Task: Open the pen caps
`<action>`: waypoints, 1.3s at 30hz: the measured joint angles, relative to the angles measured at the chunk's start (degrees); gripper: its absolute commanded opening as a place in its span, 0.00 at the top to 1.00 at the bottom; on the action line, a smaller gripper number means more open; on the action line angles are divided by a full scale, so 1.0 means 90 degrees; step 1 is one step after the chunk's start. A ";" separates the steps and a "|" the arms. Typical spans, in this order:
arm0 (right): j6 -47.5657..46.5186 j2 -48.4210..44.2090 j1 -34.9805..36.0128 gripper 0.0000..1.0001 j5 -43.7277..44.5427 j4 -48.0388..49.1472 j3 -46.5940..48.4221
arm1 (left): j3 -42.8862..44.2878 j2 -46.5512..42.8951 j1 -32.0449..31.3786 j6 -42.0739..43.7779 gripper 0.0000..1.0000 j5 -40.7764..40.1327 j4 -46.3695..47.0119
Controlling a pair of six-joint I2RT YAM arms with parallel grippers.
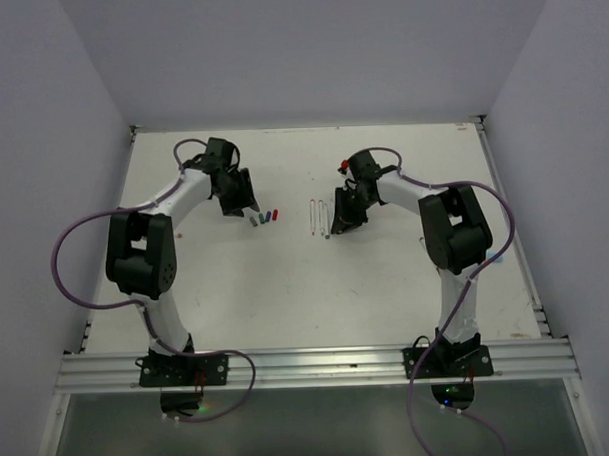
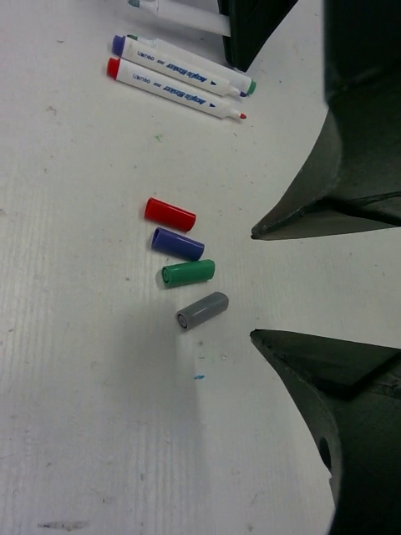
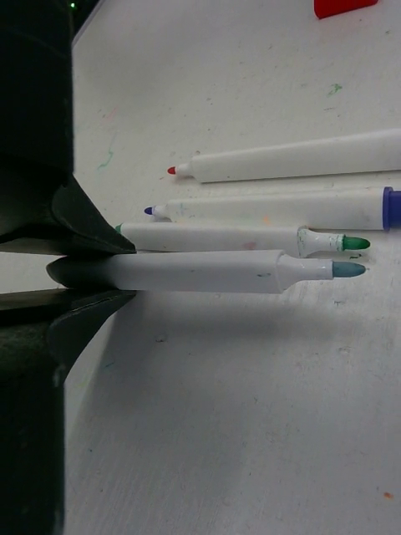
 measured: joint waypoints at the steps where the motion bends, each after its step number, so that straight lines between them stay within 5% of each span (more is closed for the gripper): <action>1: 0.0000 0.0000 0.0000 0.75 0.0000 0.0002 0.0000 | -0.0015 -0.0085 0.0017 -0.0002 0.49 -0.0017 -0.0015; 17: 0.0029 -0.0092 0.0007 0.55 -0.0041 -0.0005 0.0000 | -0.0743 -0.0763 0.1027 -0.0610 0.44 -0.0457 -0.0158; 30: 0.0032 -0.1591 0.0007 0.52 0.0289 -0.0590 -0.0044 | -0.1044 -0.1399 0.2888 -0.1207 0.54 -0.1382 -0.0607; 39: 0.0061 -0.2166 0.0056 0.52 -0.0027 -0.0527 -0.0398 | -0.0811 -0.0758 0.3079 -0.1605 0.56 -0.1564 -0.0636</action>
